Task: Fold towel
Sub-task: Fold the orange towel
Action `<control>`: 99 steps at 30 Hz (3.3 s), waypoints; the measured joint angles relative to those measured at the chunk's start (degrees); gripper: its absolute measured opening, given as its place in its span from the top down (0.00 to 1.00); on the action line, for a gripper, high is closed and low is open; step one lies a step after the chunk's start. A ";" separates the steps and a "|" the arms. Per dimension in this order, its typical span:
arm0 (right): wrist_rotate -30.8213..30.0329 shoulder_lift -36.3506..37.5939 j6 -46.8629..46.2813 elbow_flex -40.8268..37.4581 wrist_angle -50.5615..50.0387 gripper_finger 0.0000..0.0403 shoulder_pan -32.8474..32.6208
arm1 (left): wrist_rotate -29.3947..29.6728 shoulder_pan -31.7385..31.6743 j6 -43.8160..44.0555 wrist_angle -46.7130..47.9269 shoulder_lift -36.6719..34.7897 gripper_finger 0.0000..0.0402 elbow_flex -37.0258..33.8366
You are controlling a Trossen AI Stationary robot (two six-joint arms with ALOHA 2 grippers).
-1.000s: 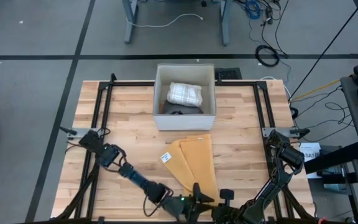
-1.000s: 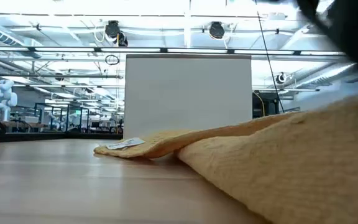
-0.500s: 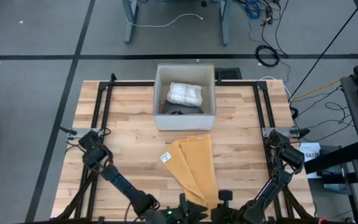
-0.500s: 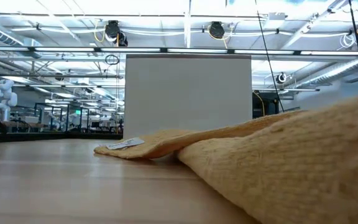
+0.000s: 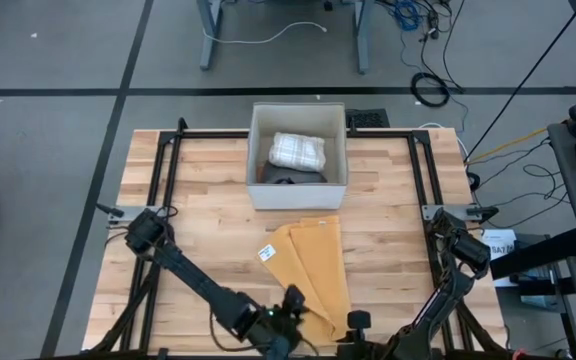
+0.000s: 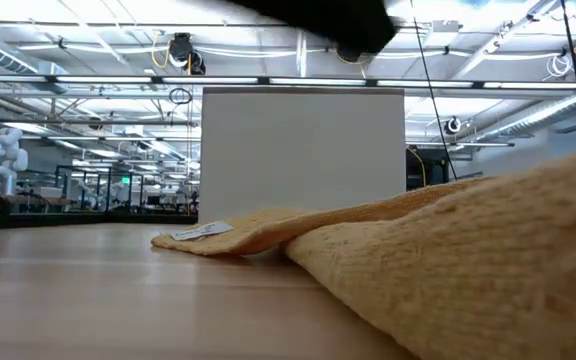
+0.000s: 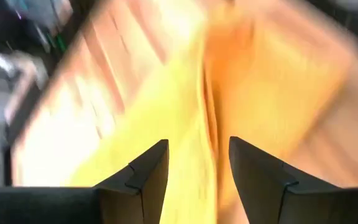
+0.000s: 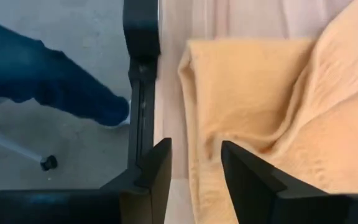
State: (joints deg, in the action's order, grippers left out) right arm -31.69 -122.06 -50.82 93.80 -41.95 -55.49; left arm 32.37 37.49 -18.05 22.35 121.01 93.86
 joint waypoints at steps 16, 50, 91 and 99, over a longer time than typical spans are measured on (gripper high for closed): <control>-6.68 0.12 -13.29 1.59 -18.07 0.67 -0.15 | -0.19 -4.98 11.98 6.39 -5.05 0.57 -18.38; -11.86 0.00 -10.58 -1.73 -12.52 0.67 2.67 | -22.19 -19.84 -3.40 -15.96 -16.02 0.57 -41.98; -4.42 0.01 -32.56 -12.09 -6.70 0.67 0.88 | -16.74 -25.81 -18.25 -23.60 -20.57 1.00 -30.58; -6.89 0.26 -35.06 -16.07 0.46 0.67 0.85 | -19.51 -27.14 -26.13 -35.37 -12.09 0.98 -30.58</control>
State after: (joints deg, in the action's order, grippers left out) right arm -38.59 -121.80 -85.89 77.73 -41.50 -54.63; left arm 12.86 10.35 -44.18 -13.01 108.92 63.29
